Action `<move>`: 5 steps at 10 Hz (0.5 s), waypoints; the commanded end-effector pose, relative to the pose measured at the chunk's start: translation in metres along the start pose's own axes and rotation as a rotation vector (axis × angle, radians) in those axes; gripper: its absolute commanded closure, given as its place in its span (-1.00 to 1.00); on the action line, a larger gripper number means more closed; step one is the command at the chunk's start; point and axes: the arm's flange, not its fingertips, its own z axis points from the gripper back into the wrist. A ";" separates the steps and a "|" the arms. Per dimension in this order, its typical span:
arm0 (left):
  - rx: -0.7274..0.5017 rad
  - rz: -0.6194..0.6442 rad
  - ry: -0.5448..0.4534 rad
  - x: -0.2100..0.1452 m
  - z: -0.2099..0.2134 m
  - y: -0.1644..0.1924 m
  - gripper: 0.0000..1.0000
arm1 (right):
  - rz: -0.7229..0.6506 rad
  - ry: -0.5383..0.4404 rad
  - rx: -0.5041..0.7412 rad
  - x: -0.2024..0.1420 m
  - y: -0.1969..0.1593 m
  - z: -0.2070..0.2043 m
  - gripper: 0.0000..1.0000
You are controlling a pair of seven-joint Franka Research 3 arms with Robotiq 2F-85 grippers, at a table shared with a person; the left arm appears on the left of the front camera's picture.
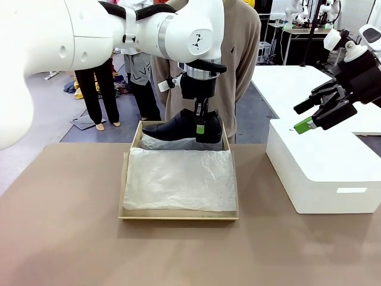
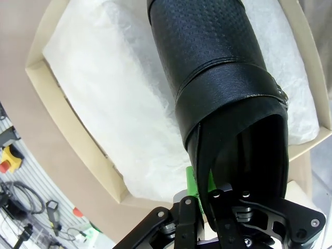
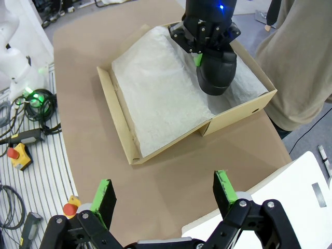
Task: Pack the shoes into the box.
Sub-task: Place the other shoe of the Shoes into the Shoes Box.
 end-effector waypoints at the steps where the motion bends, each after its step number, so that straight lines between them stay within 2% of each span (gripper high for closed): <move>1: -0.006 0.106 -0.029 -0.009 0.011 -0.010 1.00 | 0.024 -0.030 0.012 0.000 -0.004 -0.001 -1.00; 5: 0.004 0.165 -0.062 -0.016 0.001 -0.014 1.00 | 0.024 -0.030 0.012 0.000 -0.004 -0.001 -1.00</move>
